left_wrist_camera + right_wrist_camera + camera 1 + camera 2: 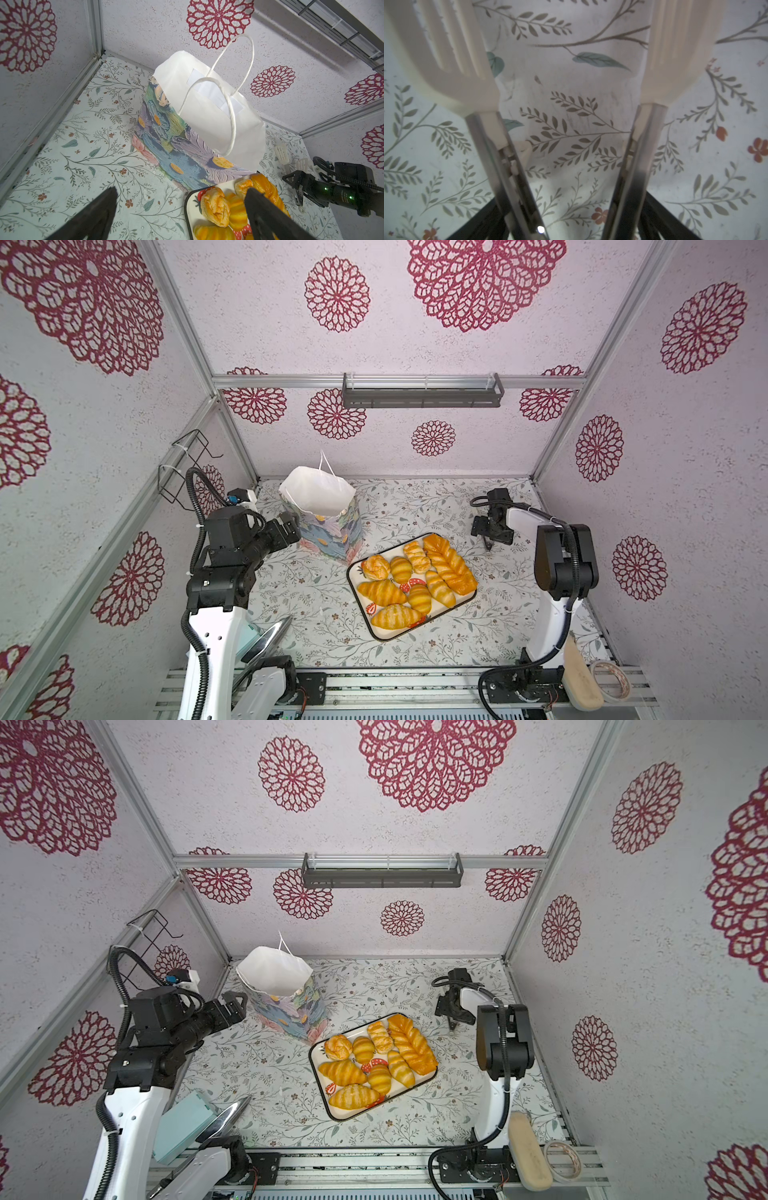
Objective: Place the fake bread into the paper bag
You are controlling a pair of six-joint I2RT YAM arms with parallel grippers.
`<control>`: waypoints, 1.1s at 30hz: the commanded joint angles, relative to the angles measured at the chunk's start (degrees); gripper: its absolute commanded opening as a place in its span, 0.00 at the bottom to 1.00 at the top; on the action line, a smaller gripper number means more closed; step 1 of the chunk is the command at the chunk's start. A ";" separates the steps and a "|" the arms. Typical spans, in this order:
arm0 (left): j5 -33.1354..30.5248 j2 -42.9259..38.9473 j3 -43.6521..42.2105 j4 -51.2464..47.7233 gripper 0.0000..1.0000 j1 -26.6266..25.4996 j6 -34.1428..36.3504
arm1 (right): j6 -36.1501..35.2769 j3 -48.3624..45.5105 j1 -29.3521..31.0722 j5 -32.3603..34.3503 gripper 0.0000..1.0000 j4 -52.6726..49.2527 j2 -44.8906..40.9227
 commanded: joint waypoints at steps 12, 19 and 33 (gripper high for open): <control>1.56 0.46 0.82 0.22 0.97 0.33 -0.86 | -1.42 0.46 -0.82 -0.09 0.76 0.56 1.42; 1.65 0.89 0.61 0.34 0.97 0.40 -0.62 | -1.63 -0.57 -0.78 1.35 0.67 1.63 -0.18; 1.18 0.91 0.04 2.01 0.86 0.40 0.08 | -0.55 -3.62 -0.67 0.97 0.52 1.88 -7.83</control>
